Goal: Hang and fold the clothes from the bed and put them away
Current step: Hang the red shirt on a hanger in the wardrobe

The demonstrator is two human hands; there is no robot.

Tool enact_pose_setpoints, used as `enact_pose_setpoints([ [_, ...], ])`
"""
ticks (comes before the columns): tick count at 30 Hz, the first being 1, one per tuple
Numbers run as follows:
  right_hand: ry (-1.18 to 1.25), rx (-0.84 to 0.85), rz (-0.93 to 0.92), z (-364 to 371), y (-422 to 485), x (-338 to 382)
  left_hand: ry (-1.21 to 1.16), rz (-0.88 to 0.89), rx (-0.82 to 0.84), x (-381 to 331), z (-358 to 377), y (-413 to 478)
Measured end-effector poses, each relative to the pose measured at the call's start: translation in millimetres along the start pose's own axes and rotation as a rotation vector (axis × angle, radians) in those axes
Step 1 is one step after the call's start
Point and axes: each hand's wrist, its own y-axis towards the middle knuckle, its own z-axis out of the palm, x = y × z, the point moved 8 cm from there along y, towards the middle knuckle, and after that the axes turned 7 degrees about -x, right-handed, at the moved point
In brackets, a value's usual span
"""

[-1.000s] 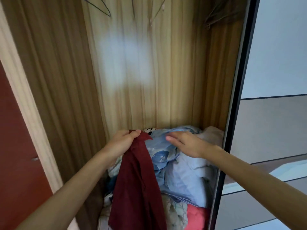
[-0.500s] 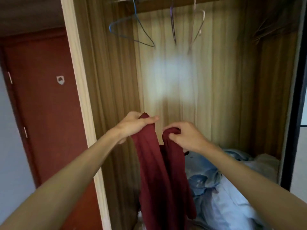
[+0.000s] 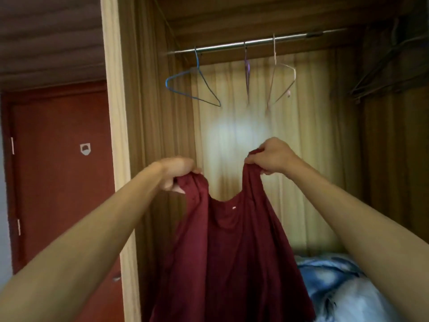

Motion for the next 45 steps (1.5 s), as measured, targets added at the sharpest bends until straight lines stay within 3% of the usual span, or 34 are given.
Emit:
enact_pose_setpoints([
  [3, 0.161, 0.0, -0.038, 22.5, 15.6, 52.4, -0.334, -0.011, 0.065, -27.2, 14.5, 17.9],
  [6, 0.127, 0.014, -0.127, 37.8, 30.7, 89.7, -0.525, 0.018, 0.11, -55.4, 7.9, 33.6],
  [9, 0.302, 0.152, -0.165, 44.0, 39.9, 112.5, -0.544, 0.091, 0.006, -69.6, -15.2, 43.5],
  [12, 0.652, 0.387, -0.006, 45.8, 61.7, 120.2, -0.549, 0.131, -0.102, -72.2, -36.7, 63.4],
  [16, 0.669, 0.302, 0.114, 57.5, 117.0, 136.8, -0.618, 0.156, -0.252, -74.7, -65.6, 86.2],
  [19, 0.871, 0.375, 0.143, 91.5, 148.2, 174.5, -0.61, 0.19, -0.298, -76.9, -77.9, 89.9],
  [22, 1.015, 0.442, 0.105, 117.5, 165.5, 204.9, -0.549, 0.23, -0.29, -75.4, -80.9, 86.9],
  [25, 1.029, 0.374, 0.032, 128.6, 189.3, 219.3, -0.506, 0.236, -0.354, -67.5, -89.6, 91.4],
  [33, 1.187, 0.27, -0.043, 122.7, 233.2, 210.7, -0.402, 0.275, -0.408, -55.9, -85.4, 117.1],
  [36, 1.097, 0.283, -0.126, 119.0, 224.7, 194.6, -0.409, 0.27, -0.411, -55.4, -79.0, 120.6],
  [39, 1.015, 0.162, -0.169, 118.1, 207.9, 166.0, -0.432, 0.258, -0.405, -52.0, -74.2, 123.7],
  [42, 0.919, 0.043, -0.065, 115.1, 192.3, 124.4, -0.43, 0.261, -0.365, -45.4, -67.8, 118.3],
  [45, 1.109, 0.125, 0.198, 114.3, 180.8, 82.9, -0.399, 0.245, -0.32, -35.3, -61.1, 103.5],
])
